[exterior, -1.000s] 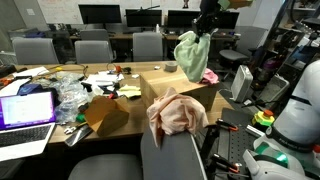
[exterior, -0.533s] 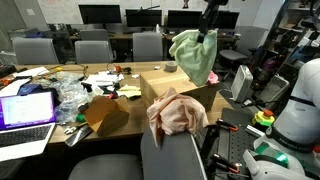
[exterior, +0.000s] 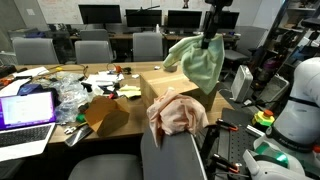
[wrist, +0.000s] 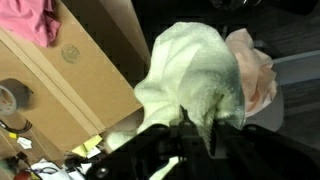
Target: Pick up two clothes from the box and put them on the chair's headrest
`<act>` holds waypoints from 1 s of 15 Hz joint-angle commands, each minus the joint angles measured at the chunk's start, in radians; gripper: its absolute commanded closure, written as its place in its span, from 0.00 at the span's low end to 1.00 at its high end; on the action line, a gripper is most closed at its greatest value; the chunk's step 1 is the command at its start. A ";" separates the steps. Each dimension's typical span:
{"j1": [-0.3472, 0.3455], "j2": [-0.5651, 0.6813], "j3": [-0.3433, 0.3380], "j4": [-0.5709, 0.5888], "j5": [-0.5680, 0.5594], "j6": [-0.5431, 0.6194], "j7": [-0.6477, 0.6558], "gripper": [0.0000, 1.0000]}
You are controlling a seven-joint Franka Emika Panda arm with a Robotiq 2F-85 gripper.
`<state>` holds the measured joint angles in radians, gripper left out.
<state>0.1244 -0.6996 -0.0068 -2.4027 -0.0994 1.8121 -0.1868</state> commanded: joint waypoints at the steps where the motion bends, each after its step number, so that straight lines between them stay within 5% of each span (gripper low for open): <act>1: 0.041 0.005 0.018 0.030 0.010 -0.041 -0.086 0.97; 15: 0.122 0.183 0.148 0.092 -0.035 0.015 -0.127 0.97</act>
<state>0.2369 -0.5753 0.1281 -2.3648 -0.1135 1.8122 -0.3015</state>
